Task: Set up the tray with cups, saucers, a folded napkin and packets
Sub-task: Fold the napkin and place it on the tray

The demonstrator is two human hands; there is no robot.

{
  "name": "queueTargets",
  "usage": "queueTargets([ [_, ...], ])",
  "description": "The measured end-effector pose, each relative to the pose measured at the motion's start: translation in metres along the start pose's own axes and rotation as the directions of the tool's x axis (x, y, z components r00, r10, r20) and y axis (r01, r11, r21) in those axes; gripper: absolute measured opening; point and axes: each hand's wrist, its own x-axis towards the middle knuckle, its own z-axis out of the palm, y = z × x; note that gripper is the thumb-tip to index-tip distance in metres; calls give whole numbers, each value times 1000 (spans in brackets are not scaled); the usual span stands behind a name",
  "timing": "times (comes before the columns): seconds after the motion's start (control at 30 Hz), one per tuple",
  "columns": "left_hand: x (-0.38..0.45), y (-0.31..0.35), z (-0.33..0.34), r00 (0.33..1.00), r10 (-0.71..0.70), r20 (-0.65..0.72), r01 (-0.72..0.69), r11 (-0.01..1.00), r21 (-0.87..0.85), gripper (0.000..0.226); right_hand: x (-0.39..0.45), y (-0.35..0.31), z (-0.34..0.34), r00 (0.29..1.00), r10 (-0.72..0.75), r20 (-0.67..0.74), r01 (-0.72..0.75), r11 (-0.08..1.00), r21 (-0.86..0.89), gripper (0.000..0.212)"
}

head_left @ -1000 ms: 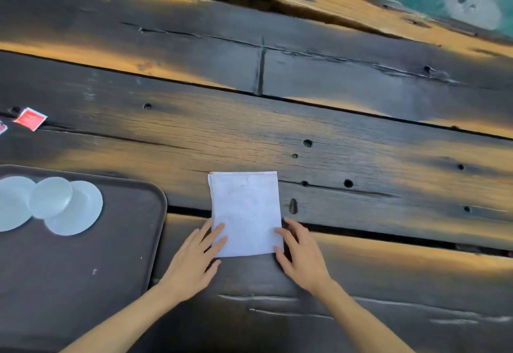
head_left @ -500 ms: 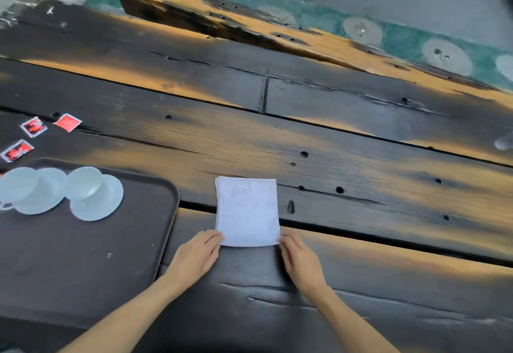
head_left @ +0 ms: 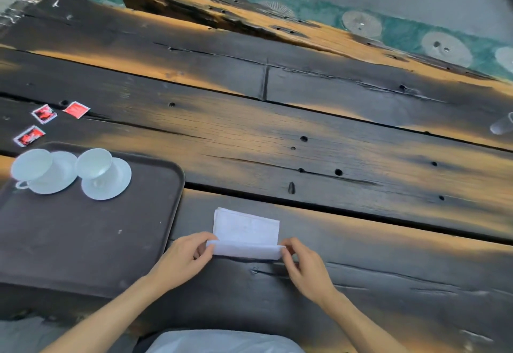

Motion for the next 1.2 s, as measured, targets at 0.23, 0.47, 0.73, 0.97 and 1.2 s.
queueTargets([
  [0.23, 47, -4, 4, 981, -153, -119, 144, 987, -75, 18, 58, 2, 11, 971, 240, -24, -237, 968, 80, 16],
  [0.47, 90, -10, 10, 965, -249, -81, 250, 968, -4, 21, 80, 5, 31, 896, 444, -3, -441, 890, 114, 24],
  [0.73, 100, -15, 27, 958, -274, -79, 282, 954, 101, 20, 81, 2, 45, 836, 541, -93, -527, 838, 138, 23],
  [0.97, 95, -7, 34, 956, -224, -187, 266, 932, 245, 29, 79, -2, 52, 832, 541, -123, -531, 841, 103, 32],
  [1.2, 77, 22, 60, 981, 188, 42, -181, 822, 541, 54, 72, -18, 62, 981, 121, -150, -162, 939, -302, 47],
])
